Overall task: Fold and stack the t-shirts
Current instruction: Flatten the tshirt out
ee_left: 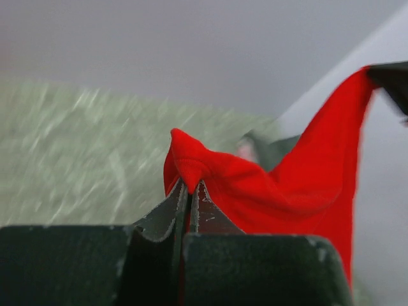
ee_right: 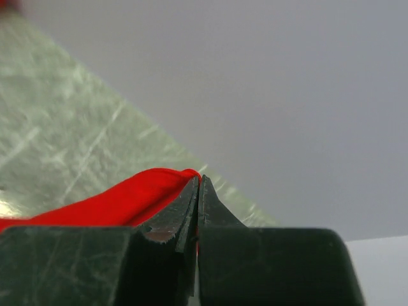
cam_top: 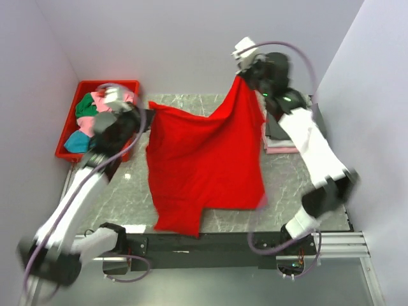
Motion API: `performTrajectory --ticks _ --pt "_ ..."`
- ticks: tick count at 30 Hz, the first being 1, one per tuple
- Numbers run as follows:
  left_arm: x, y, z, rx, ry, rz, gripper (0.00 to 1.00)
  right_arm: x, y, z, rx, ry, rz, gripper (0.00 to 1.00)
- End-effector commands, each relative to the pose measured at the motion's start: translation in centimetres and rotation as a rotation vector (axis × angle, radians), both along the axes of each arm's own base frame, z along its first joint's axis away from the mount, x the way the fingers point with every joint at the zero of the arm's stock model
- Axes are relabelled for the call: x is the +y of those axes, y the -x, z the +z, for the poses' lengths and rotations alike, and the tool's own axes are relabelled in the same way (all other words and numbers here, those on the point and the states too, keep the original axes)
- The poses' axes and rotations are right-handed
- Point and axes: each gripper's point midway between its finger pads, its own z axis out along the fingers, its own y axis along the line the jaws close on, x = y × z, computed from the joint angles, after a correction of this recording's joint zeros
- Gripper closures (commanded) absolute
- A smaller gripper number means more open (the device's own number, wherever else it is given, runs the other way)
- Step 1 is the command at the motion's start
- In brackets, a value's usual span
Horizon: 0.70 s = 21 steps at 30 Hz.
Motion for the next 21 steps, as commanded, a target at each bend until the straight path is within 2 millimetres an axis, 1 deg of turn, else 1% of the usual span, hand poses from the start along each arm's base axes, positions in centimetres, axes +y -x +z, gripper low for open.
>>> performTrajectory --ticks 1,2,3,4,5,6,7,8,9,10,11,12,13,14,15,16,17,18,19,20,21 --pt "1.8 -6.1 -8.8 0.206 0.001 0.153 1.00 -0.2 -5.1 -2.3 -0.010 -0.027 -0.064 1.00" --pt "1.9 -7.4 -10.6 0.252 -0.001 0.166 1.00 0.5 -7.8 -6.7 0.069 -0.005 -0.076 1.00" --pt "2.0 -9.3 -15.6 0.377 -0.019 0.186 1.00 0.8 -9.1 -8.5 0.100 0.003 -0.084 0.97" --pt "3.0 -11.2 -16.1 0.402 -0.014 0.217 0.99 1.2 -10.4 -8.1 0.091 -0.005 -0.092 0.85" --pt "3.4 -12.4 -17.6 0.447 -0.024 0.230 0.88 1.0 -12.4 -13.4 0.199 0.039 -0.153 0.69" --pt "3.6 -13.0 -22.4 0.592 -0.073 0.232 0.75 1.0 -13.2 -14.7 0.236 0.045 -0.174 0.40" --pt "3.6 -15.1 -20.2 0.560 -0.069 0.217 0.66 1.0 -14.1 -11.8 0.194 0.014 -0.189 0.35" --pt "3.5 -15.6 -19.9 0.565 -0.086 0.209 0.50 0.9 -14.0 -14.9 0.300 0.027 -0.209 0.33" --pt "3.2 -16.2 -17.8 0.513 -0.102 0.189 0.43 0.8 -13.4 -15.0 0.336 0.012 -0.192 0.30" --pt "2.9 -16.2 -16.4 0.472 -0.104 0.173 0.32 0.7 -12.9 -15.5 0.357 0.009 -0.168 0.29" --pt "2.8 -15.9 -14.9 0.436 -0.108 0.160 0.11 0.1 -11.1 -12.5 0.315 -0.006 -0.141 0.27" --pt "2.7 -15.1 -12.5 0.381 -0.112 0.145 0.05 0.9 -8.8 -16.8 0.422 0.017 -0.030 0.26" --pt "2.2 -14.0 -11.8 0.381 -0.110 0.105 0.03 0.5 -6.1 -13.6 0.357 0.055 0.045 0.25" --pt "1.8 -13.2 -11.1 0.373 -0.103 0.078 0.02 0.9 -3.9 -14.6 0.386 0.091 0.137 0.24" --pt "1.5 -11.1 -10.6 0.373 -0.090 0.044 0.02 0.9 -1.5 -15.4 0.414 0.137 0.221 0.23" --pt "1.2 -9.8 -11.0 0.389 -0.076 0.020 0.02 0.8 1.6 -19.0 0.478 0.219 0.354 0.24" --pt "0.4 -8.1 -11.5 0.408 -0.054 -0.033 0.03 0.0 5.2 -18.6 0.486 0.258 0.420 0.25" --pt "0.3 -5.3 -13.1 0.454 -0.015 -0.053 0.04 -0.8 8.3 -21.6 0.557 0.302 0.492 0.27" --pt "0.0 -3.8 -13.9 0.469 0.012 -0.076 0.06 -2.1 11.4 -21.7 0.541 0.354 0.591 0.27" --pt "-0.9 -1.9 -14.7 0.493 0.049 -0.137 0.08 -3.0 13.0 -22.8 0.560 0.371 0.621 0.27" --pt "-1.1 1.0 -17.0 0.554 0.111 -0.146 0.12 -3.9 15.2 -25.0 0.611 0.383 0.660 0.27"
